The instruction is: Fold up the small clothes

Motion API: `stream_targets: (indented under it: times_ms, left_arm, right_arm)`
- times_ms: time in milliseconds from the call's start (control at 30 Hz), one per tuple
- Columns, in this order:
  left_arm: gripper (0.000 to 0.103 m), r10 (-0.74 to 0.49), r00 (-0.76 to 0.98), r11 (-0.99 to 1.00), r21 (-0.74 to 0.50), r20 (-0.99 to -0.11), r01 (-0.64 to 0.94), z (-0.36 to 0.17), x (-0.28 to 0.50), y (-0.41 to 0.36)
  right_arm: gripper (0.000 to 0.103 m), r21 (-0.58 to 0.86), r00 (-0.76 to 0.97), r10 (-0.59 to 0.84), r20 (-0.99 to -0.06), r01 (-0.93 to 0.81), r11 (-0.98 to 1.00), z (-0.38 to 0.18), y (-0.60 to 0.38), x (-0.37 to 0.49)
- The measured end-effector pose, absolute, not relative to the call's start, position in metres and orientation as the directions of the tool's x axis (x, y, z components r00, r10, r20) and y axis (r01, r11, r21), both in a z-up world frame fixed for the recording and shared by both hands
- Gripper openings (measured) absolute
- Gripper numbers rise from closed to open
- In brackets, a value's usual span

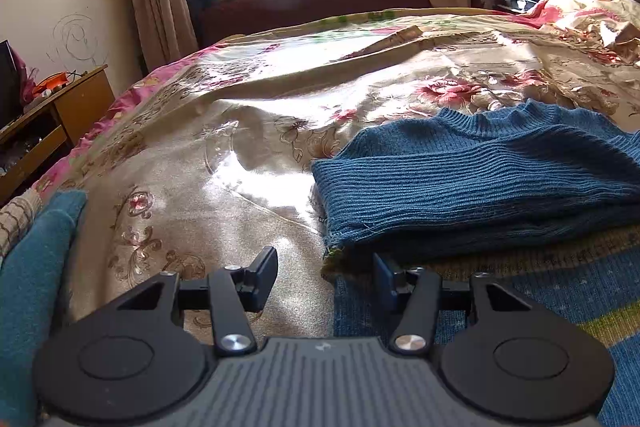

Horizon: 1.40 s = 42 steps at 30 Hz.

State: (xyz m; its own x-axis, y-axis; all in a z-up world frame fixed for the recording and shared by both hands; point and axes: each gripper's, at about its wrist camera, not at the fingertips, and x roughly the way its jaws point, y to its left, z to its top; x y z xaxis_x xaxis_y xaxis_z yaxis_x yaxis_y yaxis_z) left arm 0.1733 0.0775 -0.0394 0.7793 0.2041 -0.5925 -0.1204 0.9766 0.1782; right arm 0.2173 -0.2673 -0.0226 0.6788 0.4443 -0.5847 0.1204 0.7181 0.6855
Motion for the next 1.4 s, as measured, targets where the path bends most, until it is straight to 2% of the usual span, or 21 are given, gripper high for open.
stream_targets:
  times_ms: [67, 233, 500, 633, 767, 900, 967, 1033, 1233, 1400]
  left_arm:
    - [0.056, 0.204, 0.786, 0.977, 0.176, -0.584, -0.122, -0.036, 0.173, 0.078]
    - [0.056, 0.188, 0.800, 0.979, 0.177, -0.570, -0.103, -0.029, 0.168, 0.078]
    - [0.057, 0.141, 0.817, 0.990, 0.089, -0.559, -0.110, -0.016, 0.181, 0.079]
    - [0.057, 0.130, 0.821, 0.991, 0.101, -0.556, -0.089, -0.016, 0.190, 0.073]
    - [0.057, 0.133, 0.818, 0.990, 0.115, -0.559, -0.083, -0.020, 0.194, 0.072]
    - [0.058, 0.159, 0.764, 0.985, 0.150, -0.625, -0.083, -0.036, 0.205, 0.076]
    - [0.058, 0.156, 0.762, 0.986, 0.151, -0.628, -0.077, -0.037, 0.204, 0.077]
    - [0.058, 0.157, 0.765, 0.985, 0.159, -0.625, -0.072, -0.035, 0.202, 0.077]
    - [0.058, 0.148, 0.783, 0.987, 0.138, -0.604, -0.080, -0.023, 0.194, 0.085]
    - [0.058, 0.147, 0.789, 0.988, 0.122, -0.597, -0.092, -0.018, 0.205, 0.087]
  right_arm:
    - [0.013, 0.690, 0.681, 0.448, -0.579, 0.116, 0.714, -0.020, -0.268, 0.219]
    - [0.015, 0.709, 0.675, 0.459, -0.578, 0.137, 0.692, -0.022, -0.278, 0.219]
    - [0.016, 0.729, 0.682, 0.459, -0.569, 0.161, 0.665, -0.025, -0.283, 0.222]
    - [0.006, 0.732, 0.700, 0.455, -0.551, 0.144, 0.665, -0.014, -0.282, 0.215]
    - [0.005, 0.730, 0.709, 0.448, -0.545, 0.137, 0.670, -0.011, -0.285, 0.205]
    - [0.006, 0.668, 0.657, 0.406, -0.635, 0.203, 0.716, -0.029, -0.285, 0.213]
    - [0.007, 0.663, 0.660, 0.401, -0.635, 0.199, 0.722, -0.029, -0.284, 0.212]
    - [0.012, 0.646, 0.670, 0.385, -0.635, 0.187, 0.740, -0.023, -0.282, 0.209]
    - [0.012, 0.580, 0.718, 0.322, -0.617, 0.138, 0.803, 0.006, -0.277, 0.197]
    - [0.012, 0.486, 0.745, 0.311, -0.591, 0.020, 0.874, 0.027, -0.246, 0.202]
